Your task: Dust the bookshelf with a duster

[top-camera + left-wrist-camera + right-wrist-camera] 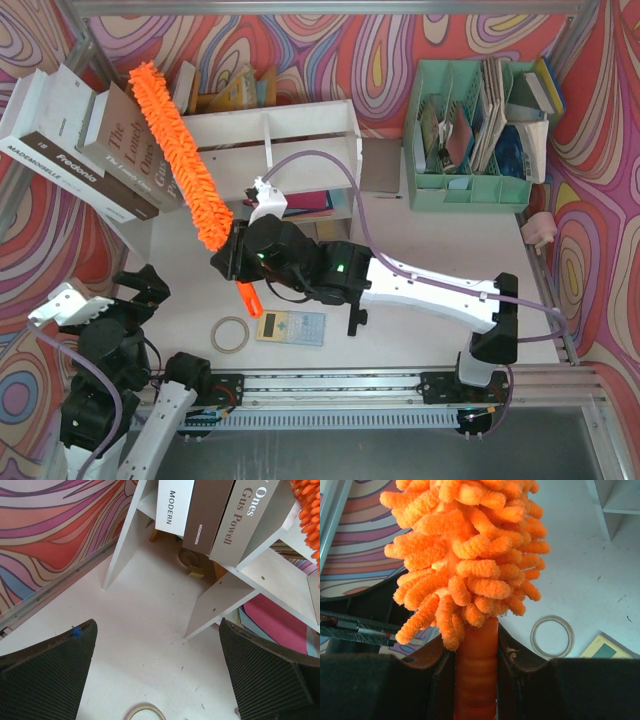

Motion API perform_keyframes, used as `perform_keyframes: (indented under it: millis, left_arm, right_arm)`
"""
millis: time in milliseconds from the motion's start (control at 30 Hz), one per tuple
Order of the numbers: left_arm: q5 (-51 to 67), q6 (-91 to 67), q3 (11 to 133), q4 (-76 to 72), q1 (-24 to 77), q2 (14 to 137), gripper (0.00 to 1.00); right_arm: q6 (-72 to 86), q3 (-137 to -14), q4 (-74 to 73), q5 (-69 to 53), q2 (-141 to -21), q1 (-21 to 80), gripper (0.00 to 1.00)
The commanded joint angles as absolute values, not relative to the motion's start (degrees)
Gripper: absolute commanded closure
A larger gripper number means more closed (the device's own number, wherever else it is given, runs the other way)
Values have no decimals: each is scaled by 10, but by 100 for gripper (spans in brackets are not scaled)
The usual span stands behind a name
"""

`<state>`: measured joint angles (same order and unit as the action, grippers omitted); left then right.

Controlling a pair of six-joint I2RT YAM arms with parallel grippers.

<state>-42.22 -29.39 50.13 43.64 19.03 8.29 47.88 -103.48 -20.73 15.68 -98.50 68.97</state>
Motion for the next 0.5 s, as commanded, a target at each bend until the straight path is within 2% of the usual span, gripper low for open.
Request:
perform_keyframes:
  millis: [0, 467]
  left_arm:
    - [-423, -294, 495, 438, 192, 72, 2]
    - [-421, -293, 495, 437, 192, 71, 2]
  right_arm:
    - [497, -1072, -191, 206, -1000, 697, 100]
    - [488, -1011, -218, 378, -944, 699, 100]
